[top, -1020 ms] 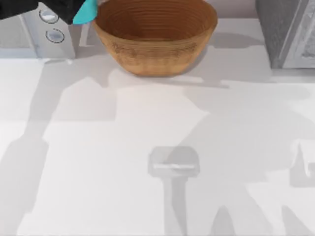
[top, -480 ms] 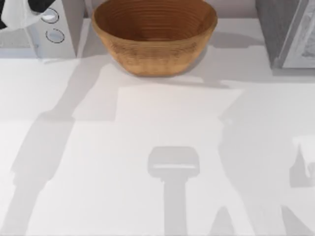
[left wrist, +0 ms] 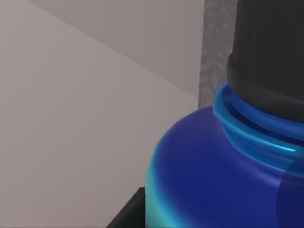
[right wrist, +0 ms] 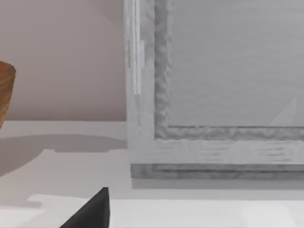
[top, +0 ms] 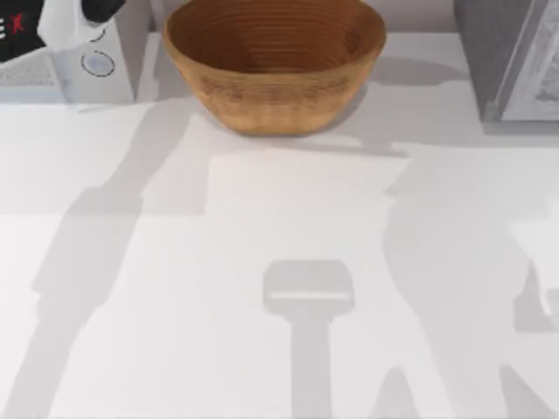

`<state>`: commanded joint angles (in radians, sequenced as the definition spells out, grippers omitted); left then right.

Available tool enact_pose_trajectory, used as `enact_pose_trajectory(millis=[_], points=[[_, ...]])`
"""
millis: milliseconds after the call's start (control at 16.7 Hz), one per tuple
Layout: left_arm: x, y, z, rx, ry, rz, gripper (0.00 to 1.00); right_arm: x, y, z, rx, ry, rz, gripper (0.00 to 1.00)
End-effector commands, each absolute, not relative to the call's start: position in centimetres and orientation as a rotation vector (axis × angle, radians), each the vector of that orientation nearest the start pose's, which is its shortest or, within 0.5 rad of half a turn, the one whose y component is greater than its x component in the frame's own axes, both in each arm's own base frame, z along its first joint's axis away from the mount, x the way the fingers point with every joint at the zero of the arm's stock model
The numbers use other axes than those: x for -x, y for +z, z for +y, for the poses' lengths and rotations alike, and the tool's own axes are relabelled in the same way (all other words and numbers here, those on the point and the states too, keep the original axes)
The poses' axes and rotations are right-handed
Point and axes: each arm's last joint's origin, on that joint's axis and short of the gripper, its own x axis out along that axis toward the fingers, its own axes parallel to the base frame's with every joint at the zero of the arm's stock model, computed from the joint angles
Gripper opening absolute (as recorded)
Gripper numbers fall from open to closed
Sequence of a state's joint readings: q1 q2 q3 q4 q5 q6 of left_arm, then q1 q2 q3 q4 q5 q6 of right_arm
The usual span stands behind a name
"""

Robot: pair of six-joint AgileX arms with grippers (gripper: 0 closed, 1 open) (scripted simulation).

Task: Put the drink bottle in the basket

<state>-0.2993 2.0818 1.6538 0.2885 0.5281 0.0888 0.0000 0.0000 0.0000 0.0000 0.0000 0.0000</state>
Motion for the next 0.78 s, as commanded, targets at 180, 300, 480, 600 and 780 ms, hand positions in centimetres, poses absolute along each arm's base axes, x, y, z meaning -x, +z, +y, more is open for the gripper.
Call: enact_pose_trajectory(millis=[180, 300, 480, 600, 780], points=[[-48.7, 25.2, -17.2, -0.055, -0.813, 0.109, 0.0, -10.6, 16.0, -0.1, 0.0, 0.0, 0.0, 1.0], [-48.9, 25.0, -17.8, -0.053, -0.813, 0.104, 0.0, -10.6, 16.0, -0.1, 0.0, 0.0, 0.0, 1.0], [-48.9, 25.0, -17.8, -0.053, -0.813, 0.104, 0.0, -10.6, 16.0, -0.1, 0.0, 0.0, 0.0, 1.0], [-48.9, 25.0, -17.8, -0.053, -0.813, 0.104, 0.15, -10.6, 16.0, -0.1, 0.0, 0.0, 0.0, 1.0], [-48.9, 25.0, -17.8, -0.053, -0.813, 0.104, 0.38, -10.6, 16.0, -0.1, 0.0, 0.0, 0.0, 1.0]])
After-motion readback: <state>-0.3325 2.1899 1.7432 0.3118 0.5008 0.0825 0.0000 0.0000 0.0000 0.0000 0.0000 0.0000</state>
